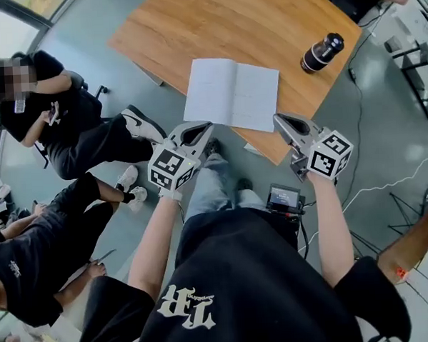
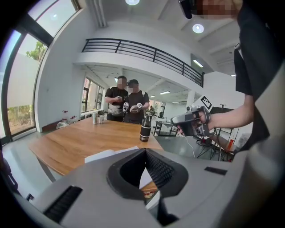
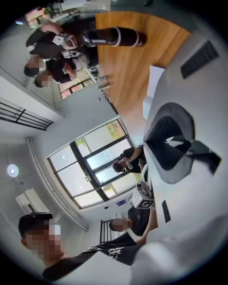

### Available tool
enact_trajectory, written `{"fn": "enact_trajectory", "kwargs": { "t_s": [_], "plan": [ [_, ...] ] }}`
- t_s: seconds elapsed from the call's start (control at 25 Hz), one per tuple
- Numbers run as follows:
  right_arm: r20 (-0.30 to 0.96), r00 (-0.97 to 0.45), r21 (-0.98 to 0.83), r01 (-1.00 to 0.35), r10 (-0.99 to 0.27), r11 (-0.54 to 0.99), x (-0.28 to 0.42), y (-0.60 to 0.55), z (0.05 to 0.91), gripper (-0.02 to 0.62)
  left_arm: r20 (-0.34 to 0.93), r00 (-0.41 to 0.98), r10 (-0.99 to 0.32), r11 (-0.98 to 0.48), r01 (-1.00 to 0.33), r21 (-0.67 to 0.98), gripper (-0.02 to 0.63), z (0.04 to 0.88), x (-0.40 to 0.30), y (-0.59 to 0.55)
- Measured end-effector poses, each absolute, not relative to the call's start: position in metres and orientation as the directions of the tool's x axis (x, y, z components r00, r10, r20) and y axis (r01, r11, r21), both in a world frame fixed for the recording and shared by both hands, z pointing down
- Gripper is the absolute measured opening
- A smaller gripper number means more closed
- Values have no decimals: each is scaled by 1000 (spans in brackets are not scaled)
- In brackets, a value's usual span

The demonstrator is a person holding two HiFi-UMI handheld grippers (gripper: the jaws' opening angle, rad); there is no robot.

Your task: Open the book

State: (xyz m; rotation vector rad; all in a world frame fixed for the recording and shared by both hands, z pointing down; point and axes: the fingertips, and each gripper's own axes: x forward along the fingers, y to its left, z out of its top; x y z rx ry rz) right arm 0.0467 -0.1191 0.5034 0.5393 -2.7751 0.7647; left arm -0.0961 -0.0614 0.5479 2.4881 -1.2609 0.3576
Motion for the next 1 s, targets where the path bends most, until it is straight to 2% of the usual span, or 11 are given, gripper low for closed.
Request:
{"fn": "enact_trajectory", "kwargs": {
  "t_s": [0.44,1.0],
  "plan": [
    [253,-818,-96,-553,-517,828,135,-81,417,-11,276,594,-755,-592,-800,103,8,491,-49,-47],
    [235,-779,-88,-613,-581,785,196,-33,409,-11,243,628,-739,-630,-773,83,8,476,4,-16]
  ]
}}
